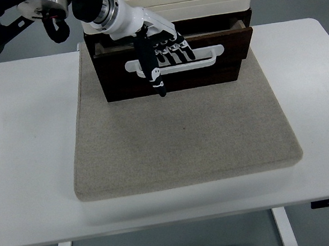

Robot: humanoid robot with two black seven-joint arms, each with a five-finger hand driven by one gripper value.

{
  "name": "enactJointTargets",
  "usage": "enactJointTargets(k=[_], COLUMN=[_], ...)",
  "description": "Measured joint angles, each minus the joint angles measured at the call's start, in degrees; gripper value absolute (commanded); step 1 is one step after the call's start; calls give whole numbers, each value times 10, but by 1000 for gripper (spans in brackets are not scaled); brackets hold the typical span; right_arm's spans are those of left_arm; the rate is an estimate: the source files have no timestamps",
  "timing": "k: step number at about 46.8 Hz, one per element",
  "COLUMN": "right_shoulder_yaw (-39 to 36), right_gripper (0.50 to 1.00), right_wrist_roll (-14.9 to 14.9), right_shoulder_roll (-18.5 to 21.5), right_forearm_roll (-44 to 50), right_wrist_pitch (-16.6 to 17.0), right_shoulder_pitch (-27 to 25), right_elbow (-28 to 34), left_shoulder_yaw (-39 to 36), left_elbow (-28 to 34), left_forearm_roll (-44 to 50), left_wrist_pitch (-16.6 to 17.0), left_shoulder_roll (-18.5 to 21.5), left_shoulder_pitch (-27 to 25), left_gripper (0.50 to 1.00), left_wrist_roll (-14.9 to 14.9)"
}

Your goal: Open the drawer under the combination cabinet

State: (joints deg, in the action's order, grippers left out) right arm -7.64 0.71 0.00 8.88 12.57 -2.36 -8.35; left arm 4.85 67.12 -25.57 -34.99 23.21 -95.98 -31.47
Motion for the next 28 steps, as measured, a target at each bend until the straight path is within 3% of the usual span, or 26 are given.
enactJointTargets(k=[28], right_shoulder_yaw=[0], right_gripper=[926], right_wrist_roll=[0], right_shoulder_roll=[0], right_forearm_roll=[0], right_wrist_pitch=[0], right_shoulder_pitch=[1], right_elbow=[0], left_shoulder_yaw=[2], left_elbow=[6], left_forearm_roll=[7], left_wrist_pitch=[0], left_shoulder_roll=[-1], left_shoulder_pitch=[0], left_gripper=[1000], left_wrist_roll=[0])
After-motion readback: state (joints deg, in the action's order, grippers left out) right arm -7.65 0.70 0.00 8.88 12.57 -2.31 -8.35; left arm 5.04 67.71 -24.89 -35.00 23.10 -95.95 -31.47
